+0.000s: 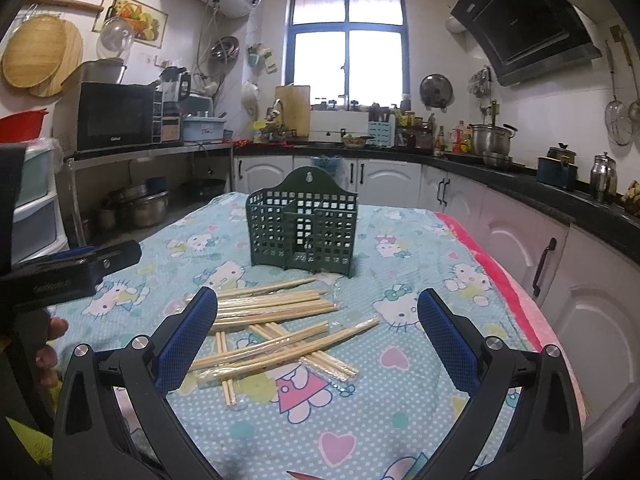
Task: Organize utensils
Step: 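Lower both grippers toward the wooden chopsticks in front of the green caddy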
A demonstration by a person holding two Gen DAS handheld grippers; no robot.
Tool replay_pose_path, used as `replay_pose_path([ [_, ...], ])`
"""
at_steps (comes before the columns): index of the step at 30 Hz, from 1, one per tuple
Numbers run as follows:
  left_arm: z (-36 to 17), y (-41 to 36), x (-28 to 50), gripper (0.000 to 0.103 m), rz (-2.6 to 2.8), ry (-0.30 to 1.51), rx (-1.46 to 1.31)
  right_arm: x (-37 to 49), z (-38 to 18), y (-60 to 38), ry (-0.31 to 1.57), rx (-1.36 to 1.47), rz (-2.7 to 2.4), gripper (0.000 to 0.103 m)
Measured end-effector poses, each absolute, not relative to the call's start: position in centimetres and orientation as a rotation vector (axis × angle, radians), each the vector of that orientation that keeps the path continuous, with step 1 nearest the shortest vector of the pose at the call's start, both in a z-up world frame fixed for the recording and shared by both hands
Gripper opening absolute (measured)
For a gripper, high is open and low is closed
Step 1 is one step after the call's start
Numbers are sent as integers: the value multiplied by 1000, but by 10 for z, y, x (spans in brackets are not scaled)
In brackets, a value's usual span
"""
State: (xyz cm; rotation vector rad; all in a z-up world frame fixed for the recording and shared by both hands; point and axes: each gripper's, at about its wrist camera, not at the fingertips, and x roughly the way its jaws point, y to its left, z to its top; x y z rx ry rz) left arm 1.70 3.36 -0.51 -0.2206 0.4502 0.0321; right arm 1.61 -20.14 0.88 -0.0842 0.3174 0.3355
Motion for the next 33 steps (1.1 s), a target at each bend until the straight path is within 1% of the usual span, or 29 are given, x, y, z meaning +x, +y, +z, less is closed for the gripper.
replay_pose_path([
  [7,-14,55,29,93,6,516,-277,26,8,-196,349,-102,374,97],
  [17,-9,63,58,93,-73,574,-278,60,11,-202,386,-112,337,97],
  [27,6,29,123,93,-193,628,-162,106,4,-213,518,-120,279,97],
  [33,2,4,160,93,-249,690,-124,125,0,-221,562,-99,268,97],
])
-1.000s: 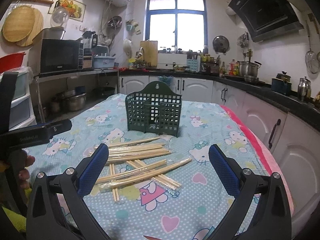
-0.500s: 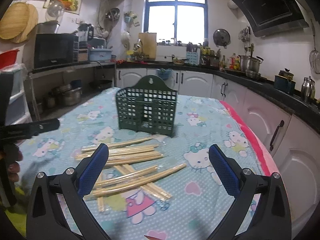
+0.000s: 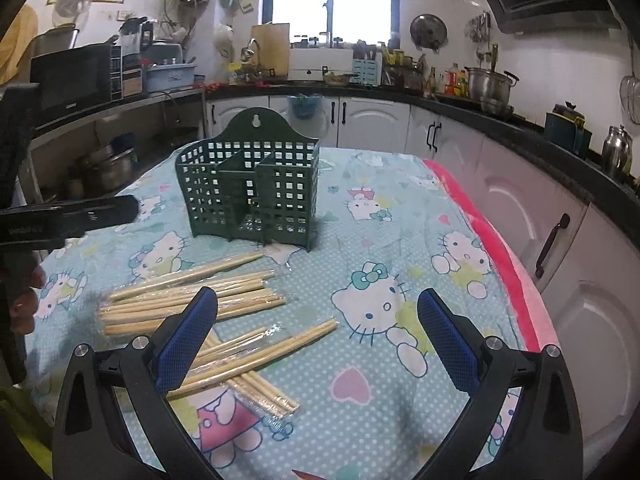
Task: Organize utensils
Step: 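Lower both grippers toward the wooden chopsticks in front of the green caddy, then close the left gripper on a chopstick while the right gripper grasps another chopstick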
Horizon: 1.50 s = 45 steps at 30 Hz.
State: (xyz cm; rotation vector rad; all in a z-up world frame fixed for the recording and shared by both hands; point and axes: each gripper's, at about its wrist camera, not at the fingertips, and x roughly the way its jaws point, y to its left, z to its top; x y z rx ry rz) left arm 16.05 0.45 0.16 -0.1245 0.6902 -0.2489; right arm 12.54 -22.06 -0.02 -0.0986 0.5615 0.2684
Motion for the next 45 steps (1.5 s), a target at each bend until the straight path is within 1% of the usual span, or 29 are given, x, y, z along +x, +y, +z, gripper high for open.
replay_pose_path([
  [3,-4,-5,179,91,-271,729,-105,135,-2,-221,588,-90,267,97],
  [4,-7,-9,186,88,-275,744,-93,139,-4,-222,600,-91,263,97],
  [8,-17,-22,207,87,-278,793,-38,151,-9,-221,644,-89,263,95],
  [10,-22,-29,216,87,-280,813,-2,157,-14,-219,680,-91,265,85],
  [12,-26,-32,224,86,-289,833,10,163,-19,-218,721,-75,274,83],
  [14,-32,-35,234,83,-291,865,18,169,-26,-218,775,-44,286,74],
  [15,-35,-36,238,82,-296,880,21,172,-28,-218,801,-30,293,67],
  [18,-44,-39,251,74,-306,937,44,179,-38,-218,875,11,311,58],
  [20,-51,-40,258,64,-311,972,52,183,-42,-217,902,18,309,55],
  [22,-56,-41,263,60,-323,996,59,185,-44,-216,918,20,303,51],
  [25,-61,-43,269,56,-336,1014,71,191,-48,-217,950,35,289,46],
  [26,-63,-44,272,53,-339,1024,71,192,-49,-217,960,41,283,46],
  [31,-72,-52,279,45,-341,1046,90,202,-59,-223,1025,108,273,36],
  [36,-76,-62,284,41,-318,1038,129,209,-64,-226,1071,185,282,35],
  [39,-77,-68,285,37,-305,1030,184,213,-67,-231,1085,233,280,33],
  [42,-78,-74,285,32,-295,1027,217,217,-68,-234,1095,259,274,31],
  [44,-78,-74,286,24,-288,1025,221,220,-68,-235,1099,270,270,31],
  [45,-76,-72,287,22,-284,1024,217,222,-68,-233,1100,272,263,27],
])
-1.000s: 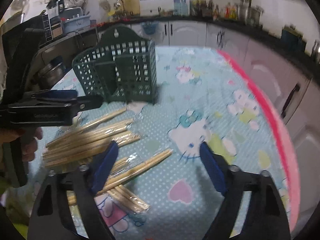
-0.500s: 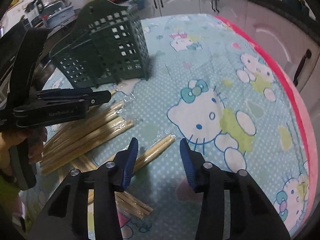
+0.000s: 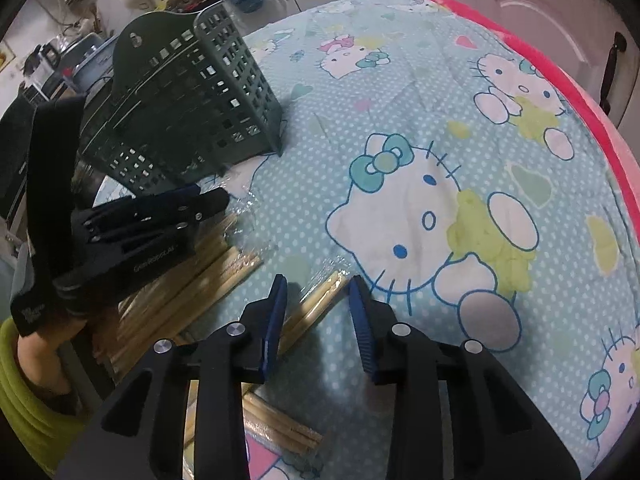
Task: Organize utensils
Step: 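Close the left gripper on a chopstick while the right gripper grasps another chopstick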
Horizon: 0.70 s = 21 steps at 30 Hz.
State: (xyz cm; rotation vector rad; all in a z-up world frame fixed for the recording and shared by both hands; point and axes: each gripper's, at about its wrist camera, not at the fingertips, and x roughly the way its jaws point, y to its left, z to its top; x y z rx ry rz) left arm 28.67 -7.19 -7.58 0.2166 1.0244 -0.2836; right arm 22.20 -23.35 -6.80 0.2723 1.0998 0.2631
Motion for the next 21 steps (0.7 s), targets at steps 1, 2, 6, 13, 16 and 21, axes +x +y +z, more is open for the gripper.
replay_pose_path([
  [1,-75,-72,287,20,-281,1024,212,223,-68,-233,1099,268,254,23],
  [2,-75,-73,288,18,-283,1025,214,224,-69,-233,1098,265,246,21],
  [6,-69,-65,286,10,-294,1024,233,231,-67,-233,1089,270,248,12],
  [13,-40,-25,277,4,-349,1002,164,229,-42,-227,1006,235,300,7],
  [16,-24,-14,264,4,-381,967,158,226,-29,-220,968,215,337,7],
  [21,6,1,249,3,-410,909,156,221,-7,-209,914,173,386,6],
])
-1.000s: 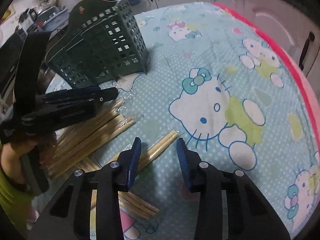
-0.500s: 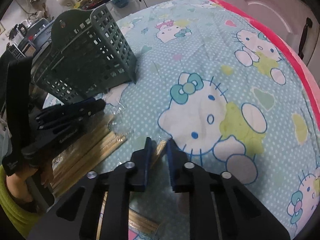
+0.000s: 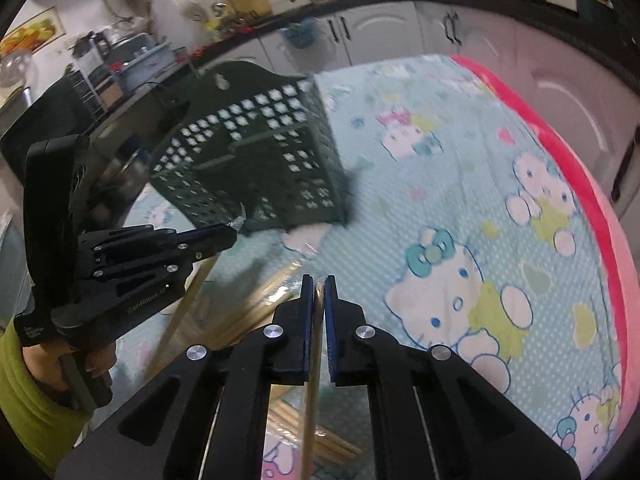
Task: Organize utensils
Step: 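Close the left gripper on a chopstick while the right gripper grasps another chopstick, then lift both held chopsticks and carry them above the green caddy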
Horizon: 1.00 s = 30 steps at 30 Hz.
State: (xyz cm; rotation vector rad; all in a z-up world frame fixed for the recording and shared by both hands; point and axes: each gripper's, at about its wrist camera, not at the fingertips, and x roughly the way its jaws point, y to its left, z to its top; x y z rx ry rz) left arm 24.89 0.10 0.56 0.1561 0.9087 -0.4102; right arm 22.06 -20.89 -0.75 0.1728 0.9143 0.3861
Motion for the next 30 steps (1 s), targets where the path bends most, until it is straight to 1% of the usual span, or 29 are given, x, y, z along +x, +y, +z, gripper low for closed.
replay_pose_path([
  [7,53,25,235,3,-414,822,105,210,28,-190,832,126,455,6],
  [13,89,20,224,3,-409,729,69,201,59,-178,758,87,512,6],
  [24,136,20,211,3,-413,592,-9,196,112,-172,630,80,558,6],
  [30,165,19,215,3,-387,510,-28,203,150,-175,519,82,544,6],
])
